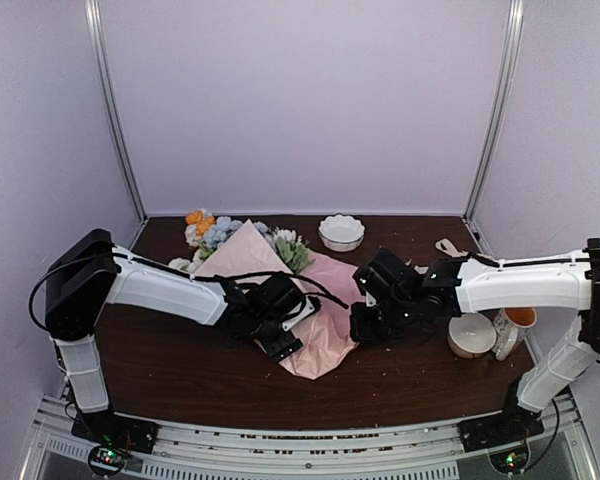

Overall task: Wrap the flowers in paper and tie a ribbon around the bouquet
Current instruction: Fold the two-thirds-folded wrapping paper at the center of the board.

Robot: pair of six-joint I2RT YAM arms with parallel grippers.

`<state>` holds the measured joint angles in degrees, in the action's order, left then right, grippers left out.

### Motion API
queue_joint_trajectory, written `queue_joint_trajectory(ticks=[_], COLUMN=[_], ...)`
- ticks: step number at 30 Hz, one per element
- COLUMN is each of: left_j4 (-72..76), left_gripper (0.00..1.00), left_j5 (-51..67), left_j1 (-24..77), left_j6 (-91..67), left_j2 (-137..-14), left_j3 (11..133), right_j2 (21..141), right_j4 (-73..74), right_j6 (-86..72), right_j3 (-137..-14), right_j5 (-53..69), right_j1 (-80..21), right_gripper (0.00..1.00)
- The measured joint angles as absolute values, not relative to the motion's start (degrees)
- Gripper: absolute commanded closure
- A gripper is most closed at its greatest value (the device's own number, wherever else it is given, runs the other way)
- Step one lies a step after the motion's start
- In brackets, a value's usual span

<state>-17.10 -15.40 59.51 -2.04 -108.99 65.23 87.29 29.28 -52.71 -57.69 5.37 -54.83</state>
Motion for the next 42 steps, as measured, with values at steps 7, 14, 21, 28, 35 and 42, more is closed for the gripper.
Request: queue_joint_trajectory(ticks=[7,14,21,28,35,42], left_j4=[-13.8,-8.25,-4.95,-1.39,-1.67,3.16], left_gripper=[0.17,0.17,0.17,0.16,0.19,0.18], left_j5=[-12.01,-5.85,1.45,9.32,10.98,15.9], left_j1=[57.82,55.61,52.36,45.25,42.74,37.95], left_j6=[-2.94,-4.62,-6.55,-10.28,-13.34,-19.49], left_j2=[-108.95,-107.2,-104.33,-101.3,-104.77,-105.95], left_j3=[63.94,59.64,55.61,52.56,57.08,55.44], right_j2=[86.72,87.81,93.01,96.07,99.09,106.43], right_j4=[27.9,23.46,19.55,18.44,20.23,25.28], right_j6=[-35.55,-21.8,-11.68,-4.29,1.41,9.47], right_j3=[-61.63,-61.17,-60.93,-60.93,-64.47,-74.39], right_j5=[-5.1,-7.73,-8.67,-10.13,-12.99,-13.91], right_j1=[-64.18,-68.84,-72.23,-75.16,-75.79,-76.16], right_gripper=[1.0,1.0,1.0,1.0,1.0,1.0])
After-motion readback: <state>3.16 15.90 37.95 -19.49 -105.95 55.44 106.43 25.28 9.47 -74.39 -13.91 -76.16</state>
